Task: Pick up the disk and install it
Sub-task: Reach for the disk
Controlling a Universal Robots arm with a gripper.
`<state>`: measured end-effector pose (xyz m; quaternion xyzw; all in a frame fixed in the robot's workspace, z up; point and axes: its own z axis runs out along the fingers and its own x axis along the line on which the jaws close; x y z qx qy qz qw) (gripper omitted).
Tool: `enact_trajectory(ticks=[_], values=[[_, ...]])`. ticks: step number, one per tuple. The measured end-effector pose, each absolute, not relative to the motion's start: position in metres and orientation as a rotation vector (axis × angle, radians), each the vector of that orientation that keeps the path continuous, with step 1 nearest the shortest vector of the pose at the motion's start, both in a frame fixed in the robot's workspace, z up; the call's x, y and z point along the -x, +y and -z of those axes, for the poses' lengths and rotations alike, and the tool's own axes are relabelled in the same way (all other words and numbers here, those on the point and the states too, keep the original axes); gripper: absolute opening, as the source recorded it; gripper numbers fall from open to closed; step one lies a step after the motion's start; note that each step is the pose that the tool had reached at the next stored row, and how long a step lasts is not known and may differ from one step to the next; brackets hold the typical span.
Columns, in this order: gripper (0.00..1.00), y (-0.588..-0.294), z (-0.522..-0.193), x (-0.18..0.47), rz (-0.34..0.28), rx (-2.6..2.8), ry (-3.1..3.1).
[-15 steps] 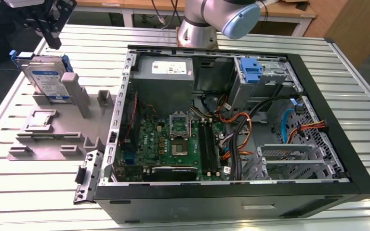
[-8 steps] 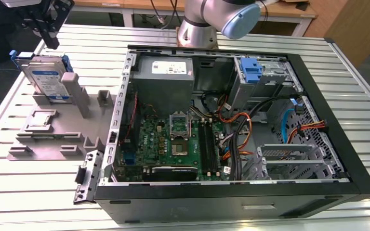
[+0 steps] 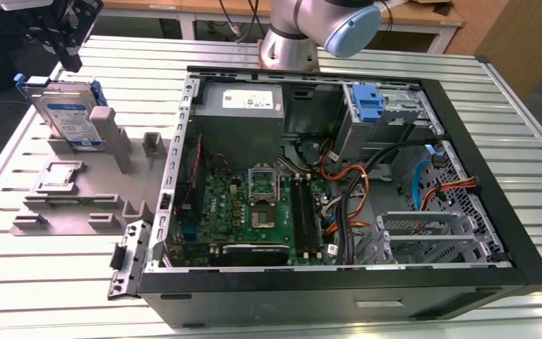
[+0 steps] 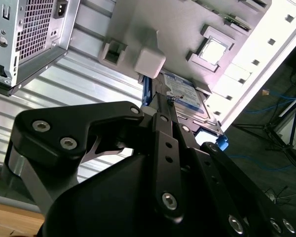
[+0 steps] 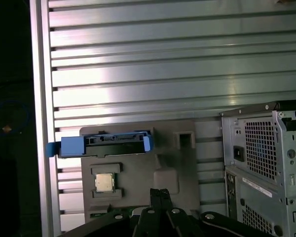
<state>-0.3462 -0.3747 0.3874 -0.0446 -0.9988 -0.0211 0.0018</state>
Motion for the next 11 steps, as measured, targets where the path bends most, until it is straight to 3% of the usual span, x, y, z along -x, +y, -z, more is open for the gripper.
enact_trajectory(ticks=[11], values=[[0.10, -0.374, -0.387, 0.359, 0.066, 0.140, -3.132]])
